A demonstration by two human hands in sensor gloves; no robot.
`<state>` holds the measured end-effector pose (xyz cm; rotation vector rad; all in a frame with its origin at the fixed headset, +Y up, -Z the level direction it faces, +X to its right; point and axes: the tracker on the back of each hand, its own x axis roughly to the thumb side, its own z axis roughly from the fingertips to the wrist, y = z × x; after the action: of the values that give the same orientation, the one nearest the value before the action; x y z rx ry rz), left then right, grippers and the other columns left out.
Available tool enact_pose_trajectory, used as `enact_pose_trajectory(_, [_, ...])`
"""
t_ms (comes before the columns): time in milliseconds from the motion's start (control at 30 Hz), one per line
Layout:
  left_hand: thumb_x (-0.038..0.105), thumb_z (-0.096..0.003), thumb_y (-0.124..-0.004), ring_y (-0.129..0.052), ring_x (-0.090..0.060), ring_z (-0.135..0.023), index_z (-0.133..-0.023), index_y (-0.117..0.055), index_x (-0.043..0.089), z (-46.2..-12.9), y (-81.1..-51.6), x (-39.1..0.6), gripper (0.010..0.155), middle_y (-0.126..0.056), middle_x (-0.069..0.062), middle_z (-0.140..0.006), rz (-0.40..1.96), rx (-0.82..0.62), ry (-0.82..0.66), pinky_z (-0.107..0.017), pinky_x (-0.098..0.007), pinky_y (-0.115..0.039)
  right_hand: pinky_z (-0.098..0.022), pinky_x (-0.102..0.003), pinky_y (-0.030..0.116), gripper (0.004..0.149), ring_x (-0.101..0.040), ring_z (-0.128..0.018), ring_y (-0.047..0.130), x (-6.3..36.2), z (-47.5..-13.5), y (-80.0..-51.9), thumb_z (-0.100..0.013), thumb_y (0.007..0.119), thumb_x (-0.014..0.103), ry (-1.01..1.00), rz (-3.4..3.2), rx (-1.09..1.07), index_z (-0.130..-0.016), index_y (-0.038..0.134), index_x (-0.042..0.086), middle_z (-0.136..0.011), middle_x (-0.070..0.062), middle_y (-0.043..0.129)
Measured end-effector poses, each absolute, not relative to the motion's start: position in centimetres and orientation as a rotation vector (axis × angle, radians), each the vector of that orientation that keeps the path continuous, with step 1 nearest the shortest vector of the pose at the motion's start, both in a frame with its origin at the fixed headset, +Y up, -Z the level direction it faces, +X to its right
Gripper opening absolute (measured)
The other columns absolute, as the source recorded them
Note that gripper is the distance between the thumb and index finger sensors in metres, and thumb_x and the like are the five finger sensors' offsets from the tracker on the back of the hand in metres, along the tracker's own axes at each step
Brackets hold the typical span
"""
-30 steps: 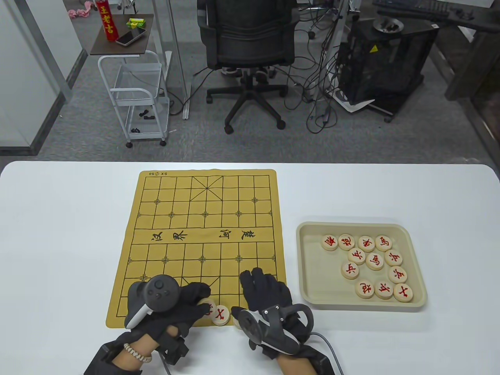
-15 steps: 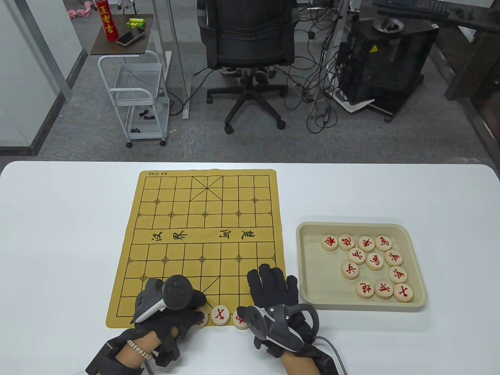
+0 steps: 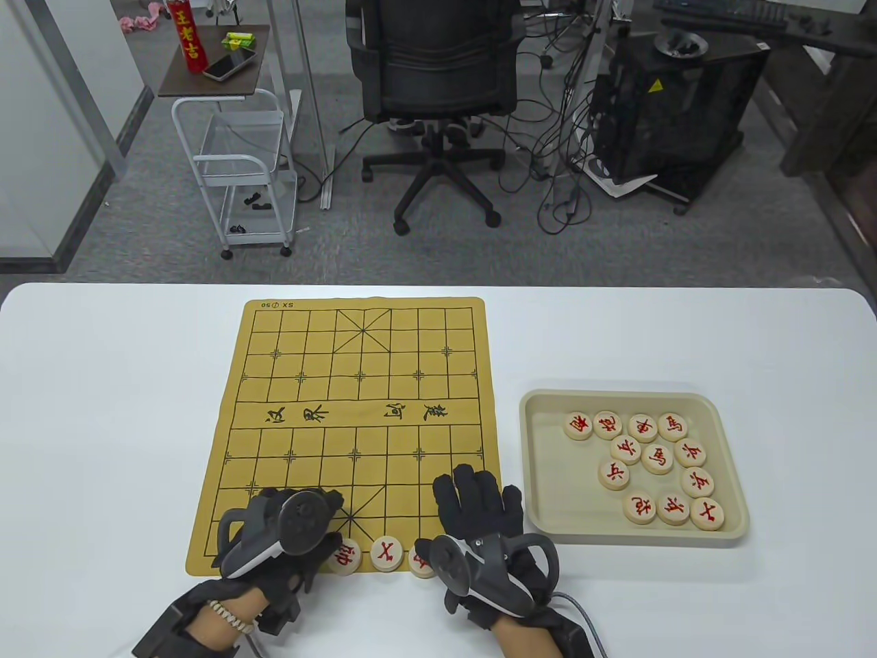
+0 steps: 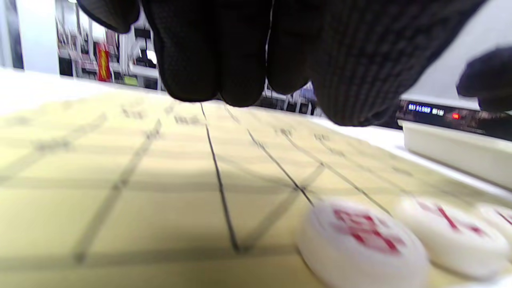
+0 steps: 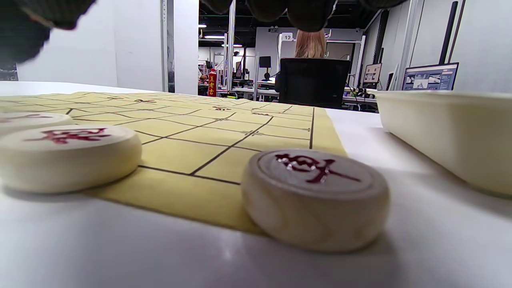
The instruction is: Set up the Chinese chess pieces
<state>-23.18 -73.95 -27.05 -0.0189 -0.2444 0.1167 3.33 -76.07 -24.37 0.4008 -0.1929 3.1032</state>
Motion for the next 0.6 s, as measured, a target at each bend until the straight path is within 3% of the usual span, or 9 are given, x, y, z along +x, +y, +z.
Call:
enact_pose_trajectory(200, [0.051, -0.0379, -0.087, -0.067, -0.046, -0.105, -0.107, -0.053, 0.029, -25.6, -72.5, -27.1, 0.08, -0.059, -0.014, -0.115, 0.066, 0.194, -0.156, -0.074, -0.073, -0.042, -0.077, -0.07, 0.049, 0.087, -0.043, -0.112, 0.055, 3.4, -24.5, -76.0, -0.044, 0.074, 0.067, -0.178, 3.105, 0.384, -0.115, 0.044, 0.026, -0.121, -0.012, 0.045])
enact_pose_trajectory(267, [0.054, -0.0379, -0.086, -0.055, -0.05, -0.11, -0.11, -0.045, 0.029, -25.4, -73.1, -28.1, 0.086, -0.048, -0.016, -0.119, 0.091, 0.173, -0.134, -0.074, -0.075, -0.037, -0.077, -0.07, 0.049, 0.087, -0.043, -0.112, 0.056, 3.4, -24.7, -76.1, -0.044, 0.074, 0.067, -0.171, 3.109, 0.374, -0.115, 0.045, 0.026, -0.121, -0.011, 0.046])
enact_pose_trajectory(433, [0.054, -0.0376, -0.085, -0.052, -0.051, -0.111, -0.11, -0.041, 0.029, -25.7, -73.9, -28.7, 0.089, -0.045, -0.015, -0.12, 0.113, 0.151, -0.12, -0.074, -0.075, -0.035, -0.076, -0.07, 0.052, 0.087, -0.042, -0.111, 0.059, 4.3, -25.4, -75.4, -0.044, 0.077, 0.064, -0.149, 3.106, 0.292, -0.115, 0.043, 0.027, -0.12, -0.012, 0.05])
enact_pose_trajectory(600, [0.055, -0.0375, -0.085, -0.052, -0.05, -0.111, -0.11, -0.041, 0.029, -25.9, -74.0, -28.6, 0.088, -0.045, -0.015, -0.12, 0.107, 0.134, -0.113, -0.074, -0.075, -0.035, -0.074, -0.062, 0.061, 0.083, -0.042, -0.105, 0.067, 9.7, -27.6, -72.0, -0.045, 0.085, 0.056, -0.235, 2.977, -0.179, -0.112, 0.049, 0.024, -0.116, -0.013, 0.057])
